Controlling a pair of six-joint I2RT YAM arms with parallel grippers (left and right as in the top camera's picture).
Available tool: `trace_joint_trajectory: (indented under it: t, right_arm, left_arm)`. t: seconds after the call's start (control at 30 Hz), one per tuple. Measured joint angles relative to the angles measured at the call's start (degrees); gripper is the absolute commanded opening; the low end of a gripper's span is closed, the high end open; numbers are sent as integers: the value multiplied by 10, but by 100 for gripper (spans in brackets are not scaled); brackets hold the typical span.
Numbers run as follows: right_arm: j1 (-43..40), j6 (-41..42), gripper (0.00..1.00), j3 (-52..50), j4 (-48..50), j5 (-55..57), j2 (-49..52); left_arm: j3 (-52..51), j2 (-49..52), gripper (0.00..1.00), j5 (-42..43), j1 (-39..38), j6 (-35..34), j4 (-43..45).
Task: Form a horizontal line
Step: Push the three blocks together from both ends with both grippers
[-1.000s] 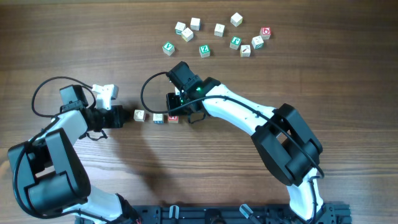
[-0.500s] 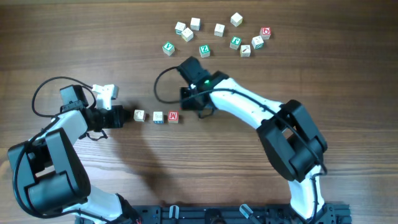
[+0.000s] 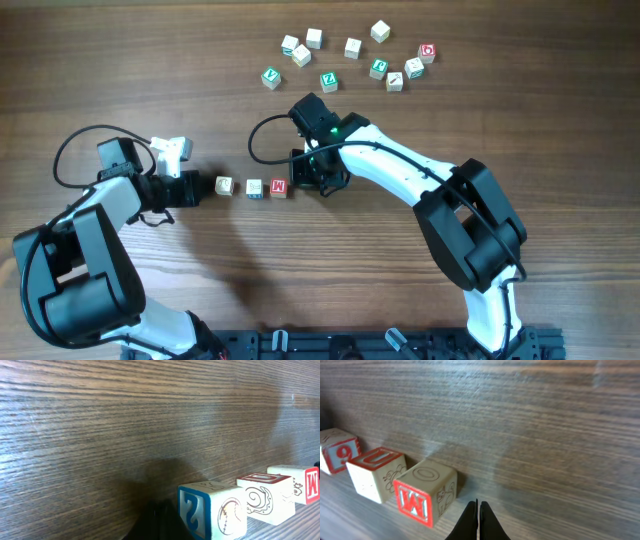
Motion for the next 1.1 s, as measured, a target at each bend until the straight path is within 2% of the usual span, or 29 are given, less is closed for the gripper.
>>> trace_joint_trajectory:
  t: [0.87, 1.1]
  right_arm:
    - [26, 3, 5, 0, 35, 2, 15]
    - [26, 3, 6, 0, 37, 2, 15]
  left_arm:
    - [0, 1, 4, 23, 0, -1, -3]
    - [0, 1, 4, 24, -32, -1, -5]
